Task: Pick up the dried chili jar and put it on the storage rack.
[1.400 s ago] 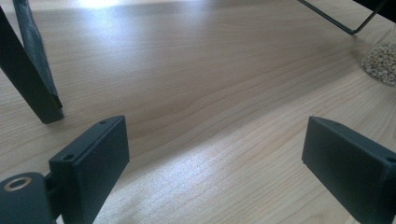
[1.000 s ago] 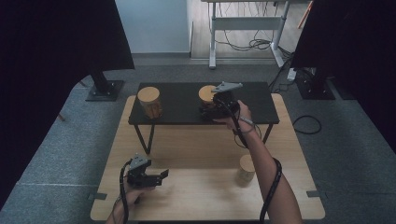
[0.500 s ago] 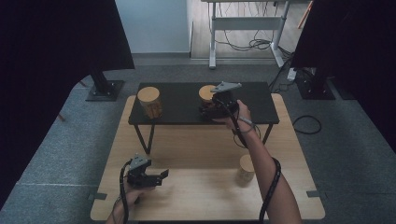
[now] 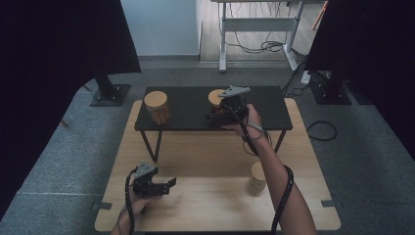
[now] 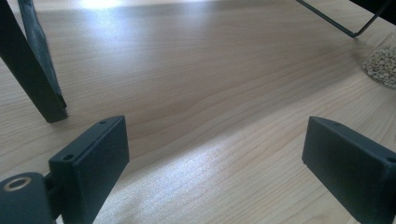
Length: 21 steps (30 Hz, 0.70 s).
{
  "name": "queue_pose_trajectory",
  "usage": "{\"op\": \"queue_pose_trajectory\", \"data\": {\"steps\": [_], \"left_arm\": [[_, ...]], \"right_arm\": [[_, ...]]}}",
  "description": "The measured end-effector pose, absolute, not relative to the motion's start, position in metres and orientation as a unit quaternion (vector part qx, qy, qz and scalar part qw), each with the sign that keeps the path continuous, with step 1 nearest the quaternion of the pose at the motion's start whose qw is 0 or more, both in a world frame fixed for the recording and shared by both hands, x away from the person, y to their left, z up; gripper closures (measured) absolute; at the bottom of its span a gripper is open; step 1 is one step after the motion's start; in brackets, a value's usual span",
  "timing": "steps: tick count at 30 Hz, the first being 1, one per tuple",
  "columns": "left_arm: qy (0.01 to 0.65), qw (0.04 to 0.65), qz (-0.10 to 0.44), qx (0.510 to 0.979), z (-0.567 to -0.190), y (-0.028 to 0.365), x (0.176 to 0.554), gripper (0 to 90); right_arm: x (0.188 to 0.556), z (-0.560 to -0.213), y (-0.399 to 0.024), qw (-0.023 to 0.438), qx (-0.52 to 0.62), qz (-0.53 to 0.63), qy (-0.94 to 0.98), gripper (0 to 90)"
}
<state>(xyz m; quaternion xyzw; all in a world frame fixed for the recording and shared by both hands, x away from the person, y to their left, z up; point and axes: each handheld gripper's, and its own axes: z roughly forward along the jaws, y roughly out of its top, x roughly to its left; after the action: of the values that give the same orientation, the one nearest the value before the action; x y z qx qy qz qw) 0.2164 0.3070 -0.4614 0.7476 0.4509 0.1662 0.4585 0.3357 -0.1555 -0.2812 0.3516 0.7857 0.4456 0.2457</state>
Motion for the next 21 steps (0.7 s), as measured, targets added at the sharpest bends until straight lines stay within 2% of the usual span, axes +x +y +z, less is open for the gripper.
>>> {"op": "queue_pose_trajectory", "data": {"steps": [21], "left_arm": [[0.451, 0.459, 0.168, 0.747, -0.462, 0.304, 0.215, 6.5]], "right_arm": [[0.313, -0.283, -0.155, 0.262, 0.370, 0.452, 0.768, 2.4]]}}
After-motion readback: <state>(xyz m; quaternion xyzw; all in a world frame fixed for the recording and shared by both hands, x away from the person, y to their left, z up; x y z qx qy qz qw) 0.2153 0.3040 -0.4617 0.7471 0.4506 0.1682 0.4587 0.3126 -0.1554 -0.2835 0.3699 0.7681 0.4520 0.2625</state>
